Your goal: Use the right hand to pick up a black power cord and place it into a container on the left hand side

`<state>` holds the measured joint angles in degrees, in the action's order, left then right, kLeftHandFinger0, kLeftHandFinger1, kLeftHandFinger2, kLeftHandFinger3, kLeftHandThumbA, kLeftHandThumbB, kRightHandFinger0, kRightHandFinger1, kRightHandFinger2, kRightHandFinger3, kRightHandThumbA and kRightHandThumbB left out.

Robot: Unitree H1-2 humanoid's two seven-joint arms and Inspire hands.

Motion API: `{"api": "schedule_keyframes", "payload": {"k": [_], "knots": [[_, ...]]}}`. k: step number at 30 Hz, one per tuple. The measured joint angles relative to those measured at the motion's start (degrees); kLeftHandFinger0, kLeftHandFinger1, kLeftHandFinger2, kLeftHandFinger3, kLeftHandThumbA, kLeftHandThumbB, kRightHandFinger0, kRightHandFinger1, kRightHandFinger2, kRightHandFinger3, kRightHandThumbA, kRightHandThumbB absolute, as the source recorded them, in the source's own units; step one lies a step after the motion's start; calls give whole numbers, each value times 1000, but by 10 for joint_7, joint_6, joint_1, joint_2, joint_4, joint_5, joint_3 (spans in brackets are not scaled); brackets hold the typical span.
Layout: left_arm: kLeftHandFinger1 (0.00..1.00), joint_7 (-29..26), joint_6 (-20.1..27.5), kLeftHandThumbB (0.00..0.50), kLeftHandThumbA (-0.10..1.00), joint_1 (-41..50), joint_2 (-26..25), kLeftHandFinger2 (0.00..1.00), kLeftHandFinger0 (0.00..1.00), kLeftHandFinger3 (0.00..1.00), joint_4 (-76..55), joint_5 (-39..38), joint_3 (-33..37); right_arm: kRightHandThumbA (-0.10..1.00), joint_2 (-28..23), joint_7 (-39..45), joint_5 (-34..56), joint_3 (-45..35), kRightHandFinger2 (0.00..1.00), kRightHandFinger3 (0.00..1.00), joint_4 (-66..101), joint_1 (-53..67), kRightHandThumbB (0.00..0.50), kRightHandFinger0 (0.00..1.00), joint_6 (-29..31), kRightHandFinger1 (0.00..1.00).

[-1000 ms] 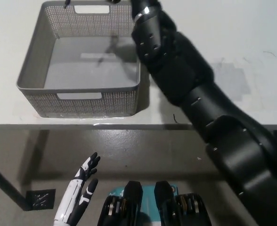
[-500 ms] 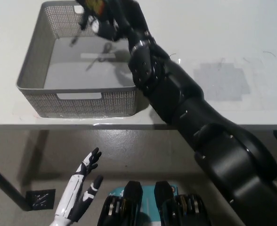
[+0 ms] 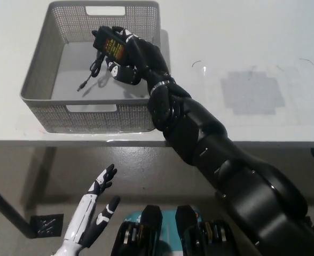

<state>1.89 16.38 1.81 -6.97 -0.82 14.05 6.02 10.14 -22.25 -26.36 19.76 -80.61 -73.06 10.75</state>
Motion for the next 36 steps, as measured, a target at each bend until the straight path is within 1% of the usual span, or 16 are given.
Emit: {"api": "schedule_keyframes", "payload": {"k": [2, 3, 4, 5, 6, 7, 8, 9, 10, 11, 12, 20, 23, 29, 33, 36], "knots": [[1000, 1, 0, 26, 911, -3, 0, 999, 1000, 1000, 0, 2, 1, -100, 0, 0, 0, 2, 921, 963, 0, 0, 128, 0, 0, 463], [1000, 1, 0, 35, 915, -4, 0, 996, 1000, 1000, 0, 3, 1, -100, 0, 0, 0, 3, 898, 954, 0, 0, 157, 0, 0, 454], [1000, 2, 0, 33, 918, -6, 0, 995, 1000, 1000, 0, 3, 1, -100, 0, 0, 0, 4, 881, 936, 0, 0, 156, 0, 0, 446], [1000, 2, 0, 38, 919, -7, 0, 993, 1000, 1000, 0, 4, 1, -100, 0, 0, 0, 4, 845, 890, 0, 0, 177, 6, 0, 444], [1000, 3, 0, 38, 919, -8, 0, 992, 1000, 1000, 0, 4, 2, -100, 0, 0, 0, 4, 805, 833, 0, 0, 184, 1, 0, 420], [1000, 4, 0, 34, 914, -8, 0, 989, 1000, 1000, 0, 4, 2, 307, 0, -1, 1, 4, 1000, 1000, 0, 0, 291, 415, 0, 793], [1000, 5, 0, 28, 908, -8, -1, 986, 1000, 1000, 0, 4, 2, 539, 0, -1, 1, 3, 1000, 1000, 0, 0, 383, 727, 0, 1000], [1000, 6, 0, 29, 900, -9, -1, 975, 1000, 1000, 0, 4, 3, 784, -1, 0, 2, 3, 1000, 1000, 0, 0, 426, 1000, 0, 1000], [1000, 6, 0, 28, 900, -9, -1, 974, 1000, 1000, 0, 4, 3, 790, -2, 4, 3, 3, 1000, 1000, 0, 0, 434, 1000, 0, 1000], [1000, 6, 0, 21, 881, -9, -1, 963, 1000, 1000, 0, 4, 3, 945, -4, 14, 4, 3, 1000, 1000, 0, 0, 496, 1000, -2, 1000], [1000, 7, 0, 18, 876, -9, -1, 958, 1000, 1000, 0, 4, 3, 1000, -8, 25, 4, 4, 1000, 1000, 1, 0, 500, 1000, -4, 1000], [1000, 12, 1, 26, 863, -17, -3, 941, 1000, 1000, 1, 3, 5, 1000, -41, 62, 4, 12, 1000, 1000, 5, -1, 500, 1000, -8, 1000], [1000, 13, 1, 46, 864, -20, -4, 940, 1000, 1000, 1, 3, 6, 1000, -51, 66, 4, 11, 1000, 1000, 10, -1, 500, 1000, -8, 1000], [1000, 18, 1, 58, 860, -24, -5, 938, 1000, 1000, 3, 3, 8, 1000, -62, 75, 6, 8, 1000, 1000, 23, -1, 500, 1000, -9, 1000], [1000, 20, 1, 62, 881, -25, -5, 944, 1000, 1000, 4, 4, 9, 1000, -67, 83, 11, -1, 1000, 1000, 34, -1, 500, 1000, -7, 1000], [1000, 20, 1, 69, 896, -25, -6, 957, 1000, 1000, 3, 4, 11, 1000, -72, 92, 26, -27, 1000, 1000, 63, 2, 500, 1000, 2, 1000]]}}
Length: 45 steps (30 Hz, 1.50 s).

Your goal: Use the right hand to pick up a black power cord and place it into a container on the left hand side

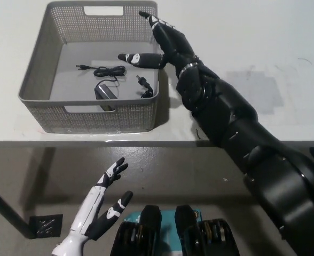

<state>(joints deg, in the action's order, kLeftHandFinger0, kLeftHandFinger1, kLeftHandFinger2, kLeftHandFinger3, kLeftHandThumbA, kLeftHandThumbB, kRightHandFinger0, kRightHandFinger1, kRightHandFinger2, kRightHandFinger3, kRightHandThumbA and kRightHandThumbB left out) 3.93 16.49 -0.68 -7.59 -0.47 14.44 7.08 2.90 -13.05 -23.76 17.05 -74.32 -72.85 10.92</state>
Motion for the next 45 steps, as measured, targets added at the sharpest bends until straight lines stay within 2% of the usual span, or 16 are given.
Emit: {"api": "schedule_keyframes", "payload": {"k": [3, 6, 9, 10, 11, 14, 17, 19, 21, 30, 36, 37, 38, 41, 42, 45], "knots": [[1000, 0, -1, 82, 895, 0, -1, 947, 1000, 1000, 0, 2, 1, 1000, -4, 13, 22, -33, 1000, 1000, 47, 8, 500, 1000, 3, 1000], [992, 0, -1, 64, 886, 0, -1, 936, 1000, 1000, 0, 3, 2, 1000, -7, 36, 56, -74, 1000, 1000, 116, 23, 500, 1000, 2, 1000], [999, 0, -1, 75, 877, 0, -1, 941, 1000, 1000, 2, 4, 2, 1000, -7, 63, 93, -109, 1000, 1000, 186, 49, 467, 1000, -7, 1000], [1000, 0, -1, 73, 875, 0, -1, 945, 1000, 1000, 3, 4, 2, 1000, -8, 69, 103, -118, 1000, 1000, 209, 59, 469, 1000, -10, 1000], [1000, 0, -1, 75, 871, 0, -1, 959, 1000, 1000, 4, 4, 2, 1000, -8, 75, 113, -125, 1000, 1000, 230, 70, 500, 1000, -15, 1000], [1000, 0, -2, 73, 870, 0, -1, 956, 1000, 1000, 5, 4, 2, 1000, -11, 91, 138, -140, 1000, 1000, 291, 100, 488, 1000, -28, 1000], [1000, 0, -3, 99, 922, 0, -1, 962, 1000, 1000, 5, 4, 2, 1000, -16, 101, 160, -156, 1000, 1000, 357, 140, 499, 1000, -39, 1000], [1000, 0, -3, 98, 900, 1, -1, 963, 1000, 1000, 5, 4, 2, 1000, -20, 105, 169, -161, 1000, 1000, 381, 156, 500, 1000, -44, 1000], [1000, 0, -5, 76, 889, 1, -1, 963, 1000, 1000, 5, 4, 2, 1000, -29, 110, 183, -168, 1000, 1000, 424, 186, 500, 1000, -52, 1000], [1000, 0, -8, 48, 812, 1, -2, 970, 1000, 1000, 10, 4, 2, 1000, -82, 121, 236, -200, 1000, 1000, 603, 355, 500, 1000, -75, 1000], [1000, 0, -8, 49, 825, 1, -2, 1000, 1000, 1000, 14, 4, 1, 1000, -111, 133, 277, -204, 1000, 1000, 728, 509, 500, 1000, -78, 1000], [1000, 0, -8, 49, 821, 1, -2, 1000, 1000, 1000, 14, 4, 1, 1000, -115, 136, 284, -204, 1000, 1000, 748, 540, 485, 1000, -78, 1000], [1000, 0, -8, 50, 817, 1, -2, 1000, 1000, 1000, 15, 4, 1, 1000, -118, 142, 296, -203, 1000, 1000, 768, 567, 499, 1000, -78, 1000], [1000, 0, -8, 48, 800, 2, -2, 1000, 1000, 1000, 15, 4, -3, 1000, -126, 165, 331, -192, 1000, 1000, 823, 660, 500, 1000, -77, 1000], [1000, 0, -7, 61, 793, 2, -2, 1000, 1000, 1000, 15, 3, -5, 1000, -128, 173, 341, -187, 1000, 1000, 832, 685, 484, 1000, -75, 1000], [1000, -1, -7, 66, 846, 3, -2, 1000, 1000, 1000, 15, 2, -10, 1000, -128, 200, 369, -170, 1000, 1000, 841, 740, 493, 1000, -71, 1000]]}}
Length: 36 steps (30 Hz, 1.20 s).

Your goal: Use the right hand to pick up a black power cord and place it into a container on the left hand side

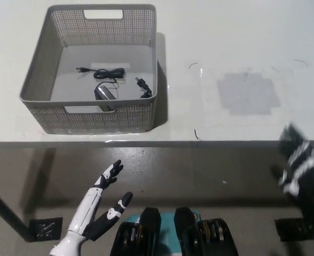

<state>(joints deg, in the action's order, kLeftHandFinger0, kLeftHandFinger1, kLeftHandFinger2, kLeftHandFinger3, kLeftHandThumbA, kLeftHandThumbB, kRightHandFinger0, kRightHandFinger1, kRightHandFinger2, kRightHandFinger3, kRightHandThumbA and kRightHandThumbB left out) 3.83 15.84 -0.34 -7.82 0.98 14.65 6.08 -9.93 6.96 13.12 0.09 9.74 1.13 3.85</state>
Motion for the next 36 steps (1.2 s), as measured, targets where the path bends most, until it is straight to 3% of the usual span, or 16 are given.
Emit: {"api": "schedule_keyframes", "payload": {"k": [5, 8, 15, 16, 17, 23, 27, 32, 36], "knots": [[1000, 0, 0, 86, 883, 2, 0, 1000, 1000, 1000, 0, -5, -10, 1000, 4, 50, 34, 41, 1000, 1000, -36, 45, 422, 1000, 22, 1000], [1000, 0, 0, 63, 855, 2, 0, 1000, 1000, 1000, 0, -6, -13, 992, 5, 63, 33, 57, 1000, 1000, -67, 41, 456, 1000, 38, 1000], [1000, 0, 7, 79, 861, 8, 1, 1000, 1000, 1000, 4, -13, -17, 1000, 7, 80, 20, 71, 1000, 1000, -158, 27, 419, 1000, 65, 1000], [1000, 0, 7, 86, 862, 10, 1, 1000, 1000, 1000, 4, -15, -17, 1000, 8, 81, 20, 71, 1000, 1000, -164, 27, 455, 1000, 66, 1000], [1000, 0, 8, 78, 866, 13, 1, 1000, 1000, 1000, 4, -16, -17, 1000, 9, 82, 20, 71, 1000, 1000, -175, 27, 458, 1000, 67, 1000], [1000, 0, 8, 96, 869, 20, 3, 1000, 1000, 1000, 3, -17, -17, 1000, 10, 91, 22, 66, 1000, 1000, -205, 14, 460, 1000, 69, 1000], [1000, 0, 8, 66, 801, 22, 7, 1000, 1000, 1000, 3, -18, -18, 982, 10, 96, 22, 64, 1000, 1000, -210, 10, 455, 1000, 70, 1000], [1000, -1, 13, 102, 858, 25, 9, 1000, 1000, 1000, 4, -18, -20, 980, 10, 103, 25, 57, 1000, 1000, -223, 7, 437, 1000, 70, 1000], [1000, -1, 13, 77, 841, 24, 9, 1000, 1000, 1000, 4, -19, -24, 972, 10, 108, 25, 52, 1000, 1000, -230, -2, 461, 1000, 70, 1000]]}}
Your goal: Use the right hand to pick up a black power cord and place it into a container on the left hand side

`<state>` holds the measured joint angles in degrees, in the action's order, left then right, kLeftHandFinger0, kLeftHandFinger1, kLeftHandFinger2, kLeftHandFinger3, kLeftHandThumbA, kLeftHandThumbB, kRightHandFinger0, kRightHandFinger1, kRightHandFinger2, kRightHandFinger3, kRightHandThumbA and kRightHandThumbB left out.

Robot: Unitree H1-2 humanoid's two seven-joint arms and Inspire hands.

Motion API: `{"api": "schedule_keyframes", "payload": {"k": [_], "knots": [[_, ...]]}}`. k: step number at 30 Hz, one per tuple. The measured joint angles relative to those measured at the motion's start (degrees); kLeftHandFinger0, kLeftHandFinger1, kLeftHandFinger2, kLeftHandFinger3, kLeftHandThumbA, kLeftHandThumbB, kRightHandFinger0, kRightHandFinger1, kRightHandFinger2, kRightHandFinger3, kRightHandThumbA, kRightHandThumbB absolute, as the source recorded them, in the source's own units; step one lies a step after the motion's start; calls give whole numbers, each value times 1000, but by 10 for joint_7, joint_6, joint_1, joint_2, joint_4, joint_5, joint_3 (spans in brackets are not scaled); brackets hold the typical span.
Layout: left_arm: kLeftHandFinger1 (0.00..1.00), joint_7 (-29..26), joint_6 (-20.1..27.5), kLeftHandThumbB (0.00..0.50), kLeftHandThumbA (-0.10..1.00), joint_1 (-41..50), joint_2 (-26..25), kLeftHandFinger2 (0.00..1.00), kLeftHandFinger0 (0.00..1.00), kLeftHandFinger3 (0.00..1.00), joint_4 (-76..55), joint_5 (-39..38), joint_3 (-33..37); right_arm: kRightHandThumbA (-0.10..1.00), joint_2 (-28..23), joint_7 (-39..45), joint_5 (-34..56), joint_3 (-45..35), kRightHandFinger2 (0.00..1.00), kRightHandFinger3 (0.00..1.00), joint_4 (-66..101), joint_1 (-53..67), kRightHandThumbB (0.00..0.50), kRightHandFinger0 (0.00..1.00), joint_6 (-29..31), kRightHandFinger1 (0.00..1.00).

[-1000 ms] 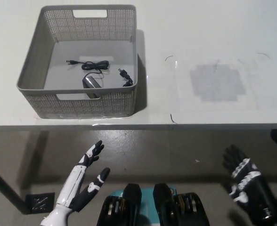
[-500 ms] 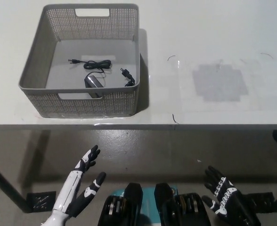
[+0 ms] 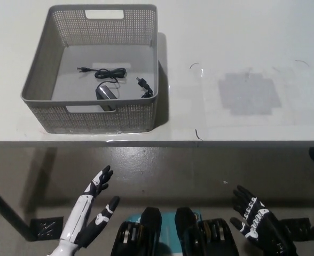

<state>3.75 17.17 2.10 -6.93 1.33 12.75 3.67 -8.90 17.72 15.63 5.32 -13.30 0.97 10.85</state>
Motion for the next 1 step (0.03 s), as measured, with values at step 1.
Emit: {"api": "schedule_keyframes", "payload": {"k": [1], "knots": [[1000, 0, 0, 79, 845, 0, 0, 1000, 1000, 1000, 0, 0, -1, 969, 0, 1, 0, -1, 1000, 1000, -1, -2, 456, 1000, 0, 1000]]}}
